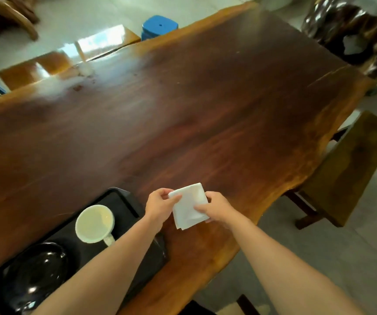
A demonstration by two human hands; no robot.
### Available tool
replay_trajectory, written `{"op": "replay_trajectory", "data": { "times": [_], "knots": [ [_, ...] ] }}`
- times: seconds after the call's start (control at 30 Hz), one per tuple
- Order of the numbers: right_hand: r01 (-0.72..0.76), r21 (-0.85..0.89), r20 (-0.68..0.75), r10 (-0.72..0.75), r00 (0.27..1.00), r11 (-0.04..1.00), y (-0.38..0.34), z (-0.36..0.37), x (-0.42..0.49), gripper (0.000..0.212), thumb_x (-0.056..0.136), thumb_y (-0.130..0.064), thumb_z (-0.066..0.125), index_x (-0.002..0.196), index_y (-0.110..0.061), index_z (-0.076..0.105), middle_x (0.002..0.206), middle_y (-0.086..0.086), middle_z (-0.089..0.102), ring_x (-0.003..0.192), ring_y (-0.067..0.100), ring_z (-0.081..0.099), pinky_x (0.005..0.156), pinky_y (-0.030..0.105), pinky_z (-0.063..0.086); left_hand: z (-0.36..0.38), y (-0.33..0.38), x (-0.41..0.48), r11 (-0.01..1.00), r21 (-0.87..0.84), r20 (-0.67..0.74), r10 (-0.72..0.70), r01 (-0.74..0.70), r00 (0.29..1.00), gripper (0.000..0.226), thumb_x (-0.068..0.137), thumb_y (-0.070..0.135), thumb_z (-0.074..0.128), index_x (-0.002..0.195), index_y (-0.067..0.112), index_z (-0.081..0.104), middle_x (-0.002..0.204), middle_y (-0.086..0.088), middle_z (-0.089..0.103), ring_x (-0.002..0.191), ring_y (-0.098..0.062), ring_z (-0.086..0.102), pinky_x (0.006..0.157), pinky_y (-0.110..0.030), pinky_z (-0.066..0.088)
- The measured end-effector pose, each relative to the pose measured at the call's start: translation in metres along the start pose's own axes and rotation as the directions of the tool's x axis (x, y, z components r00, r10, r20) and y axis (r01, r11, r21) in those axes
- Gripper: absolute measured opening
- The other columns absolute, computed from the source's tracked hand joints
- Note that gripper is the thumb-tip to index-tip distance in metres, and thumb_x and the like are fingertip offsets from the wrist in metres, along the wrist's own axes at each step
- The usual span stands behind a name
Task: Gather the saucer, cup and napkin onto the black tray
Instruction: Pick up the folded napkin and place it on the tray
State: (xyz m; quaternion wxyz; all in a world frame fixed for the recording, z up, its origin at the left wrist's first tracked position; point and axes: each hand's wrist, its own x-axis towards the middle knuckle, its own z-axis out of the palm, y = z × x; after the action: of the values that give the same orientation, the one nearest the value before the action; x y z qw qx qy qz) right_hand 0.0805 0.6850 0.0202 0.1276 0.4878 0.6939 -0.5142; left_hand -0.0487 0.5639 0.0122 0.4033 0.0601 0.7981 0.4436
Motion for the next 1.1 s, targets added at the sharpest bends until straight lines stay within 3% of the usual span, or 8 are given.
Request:
{"op": "replay_trajectory", "data": {
  "times": [0.07, 0.23, 0.4, 0.53, 0.63, 0.83, 1.1],
  "knots": [
    [0.022, 0.041, 0.047, -0.024, 0.999, 0.999, -0.024, 0.008, -0.006, 0.041, 0.088, -0.025, 0.074, 0.125, -0.022, 0.056, 0.117, 0.001, 0.063, 0.104, 0.022, 0.064, 0.067, 0.025, 0.061, -0.026, 0.001, -0.007, 0.998, -0.064, -0.033, -0.009, 0.007, 0.999, 0.019, 0.089, 0.031, 0.075, 0.102, 0.022, 0.065, 0.103, -0.001, 0.068, 0.093, -0.019, 0.068, 0.081, -0.033, 0.062],
    [0.084, 0.132, 0.174, -0.106, 0.979, 0.988, -0.072, 0.044, -0.013, 0.042, 0.089, -0.023, 0.074, 0.127, -0.023, 0.057, 0.121, 0.002, 0.064, 0.106, 0.024, 0.065, 0.082, 0.036, 0.064, -0.085, -0.013, -0.034, 0.963, -0.259, -0.066, -0.098, 0.078, 0.993, 0.030, 0.094, 0.027, 0.069, 0.120, 0.014, 0.061, 0.117, -0.007, 0.068, 0.106, -0.025, 0.068, 0.091, -0.046, 0.061],
    [0.104, 0.164, 0.334, -0.154, 0.930, 0.981, -0.110, 0.087, -0.034, 0.037, 0.091, -0.017, 0.071, 0.126, -0.020, 0.059, 0.123, 0.004, 0.064, 0.110, 0.024, 0.064, 0.081, 0.034, 0.063, -0.128, -0.037, -0.067, 0.894, -0.401, -0.024, -0.228, 0.199, 0.973, 0.035, 0.098, 0.040, 0.061, 0.126, 0.021, 0.050, 0.116, -0.007, 0.063, 0.101, -0.027, 0.066, 0.079, -0.044, 0.063],
    [0.136, 0.091, 0.428, -0.162, 0.889, 0.987, -0.123, 0.123, -0.048, 0.040, 0.091, -0.018, 0.071, 0.130, -0.018, 0.058, 0.124, 0.005, 0.065, 0.110, 0.025, 0.065, 0.084, 0.038, 0.063, -0.152, -0.062, -0.091, 0.839, -0.504, -0.003, -0.240, 0.206, 0.971, 0.040, 0.100, 0.041, 0.057, 0.134, 0.023, 0.045, 0.122, -0.012, 0.066, 0.105, -0.032, 0.071, 0.072, -0.044, 0.065],
    [0.153, 0.057, 0.481, -0.162, 0.862, 0.987, -0.127, 0.148, -0.057, 0.041, 0.091, -0.017, 0.071, 0.130, -0.017, 0.058, 0.120, 0.005, 0.067, 0.107, 0.023, 0.067, 0.080, 0.036, 0.063, -0.169, -0.080, -0.109, 0.827, -0.540, -0.031, -0.205, 0.157, 0.978, 0.038, 0.103, 0.036, 0.054, 0.136, 0.020, 0.047, 0.122, -0.010, 0.067, 0.105, -0.029, 0.070, 0.065, -0.038, 0.063],
    [0.152, 0.007, 0.580, -0.128, 0.805, 0.988, -0.127, 0.194, -0.072, 0.038, 0.091, -0.016, 0.071, 0.125, -0.022, 0.056, 0.119, 0.007, 0.066, 0.105, 0.025, 0.068, 0.083, 0.041, 0.063, -0.195, -0.125, -0.139, 0.808, -0.581, -0.131, -0.216, 0.101, 0.968, 0.036, 0.101, 0.030, 0.059, 0.133, 0.016, 0.054, 0.122, -0.008, 0.068, 0.105, -0.026, 0.070, 0.066, -0.036, 0.062],
    [0.072, -0.048, 0.688, -0.019, 0.725, 0.996, -0.120, 0.228, -0.078, 0.046, 0.089, -0.001, 0.070, 0.131, -0.016, 0.056, 0.123, 0.005, 0.061, 0.107, 0.026, 0.063, 0.076, 0.036, 0.064, -0.203, -0.159, -0.163, 0.806, -0.583, -0.214, -0.278, 0.106, 0.937, 0.032, 0.095, 0.016, 0.069, 0.124, 0.019, 0.057, 0.116, -0.004, 0.068, 0.101, -0.022, 0.069, 0.066, -0.033, 0.061]
  ]
}}
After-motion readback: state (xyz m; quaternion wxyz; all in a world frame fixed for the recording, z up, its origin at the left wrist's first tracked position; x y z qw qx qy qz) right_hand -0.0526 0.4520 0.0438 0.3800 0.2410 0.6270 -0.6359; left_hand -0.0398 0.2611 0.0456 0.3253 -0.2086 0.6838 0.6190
